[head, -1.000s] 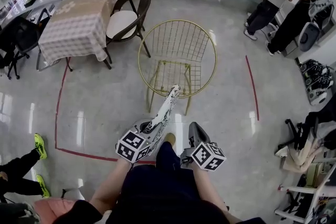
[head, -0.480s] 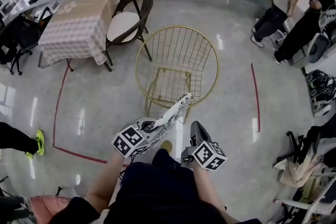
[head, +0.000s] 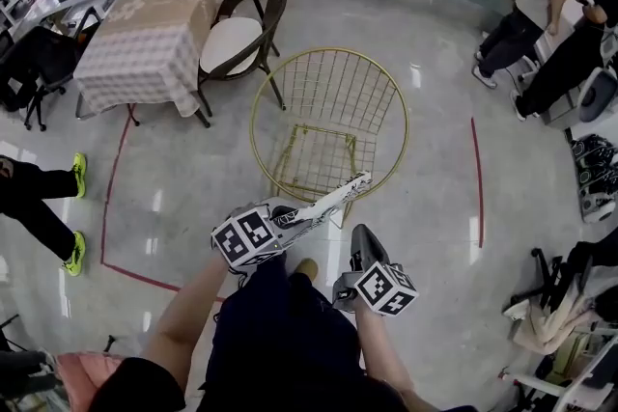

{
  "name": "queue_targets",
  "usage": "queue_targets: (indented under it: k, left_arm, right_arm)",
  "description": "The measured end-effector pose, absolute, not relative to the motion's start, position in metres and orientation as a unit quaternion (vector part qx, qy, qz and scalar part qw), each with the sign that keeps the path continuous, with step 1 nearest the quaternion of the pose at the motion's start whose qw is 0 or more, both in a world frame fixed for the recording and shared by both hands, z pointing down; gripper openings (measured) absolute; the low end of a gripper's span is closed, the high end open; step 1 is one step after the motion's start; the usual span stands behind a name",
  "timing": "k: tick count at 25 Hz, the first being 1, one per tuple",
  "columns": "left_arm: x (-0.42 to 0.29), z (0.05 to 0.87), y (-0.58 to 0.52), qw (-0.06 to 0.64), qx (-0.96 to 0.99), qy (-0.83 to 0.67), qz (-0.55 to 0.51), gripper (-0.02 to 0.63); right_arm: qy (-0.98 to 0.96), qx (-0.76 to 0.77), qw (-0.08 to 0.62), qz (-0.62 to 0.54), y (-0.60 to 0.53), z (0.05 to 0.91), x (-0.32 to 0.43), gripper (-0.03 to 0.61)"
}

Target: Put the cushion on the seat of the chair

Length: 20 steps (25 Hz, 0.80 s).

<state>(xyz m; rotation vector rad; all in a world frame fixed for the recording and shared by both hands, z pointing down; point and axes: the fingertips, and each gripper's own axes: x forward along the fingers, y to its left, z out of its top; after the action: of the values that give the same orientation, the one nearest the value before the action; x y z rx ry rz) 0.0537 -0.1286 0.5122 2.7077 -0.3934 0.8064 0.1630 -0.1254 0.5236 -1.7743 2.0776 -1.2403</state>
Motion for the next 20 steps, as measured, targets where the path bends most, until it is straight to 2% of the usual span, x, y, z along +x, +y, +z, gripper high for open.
queue_targets:
  k: [20]
  left_arm:
    - [0.087, 0.546, -0.220, 0.079, 0.935, -0.005, 0.345, 0.025]
  right_arm:
    - [0.686, -0.610, 0.059, -0.392, -0.195, 0.522, 0.153, 0.023]
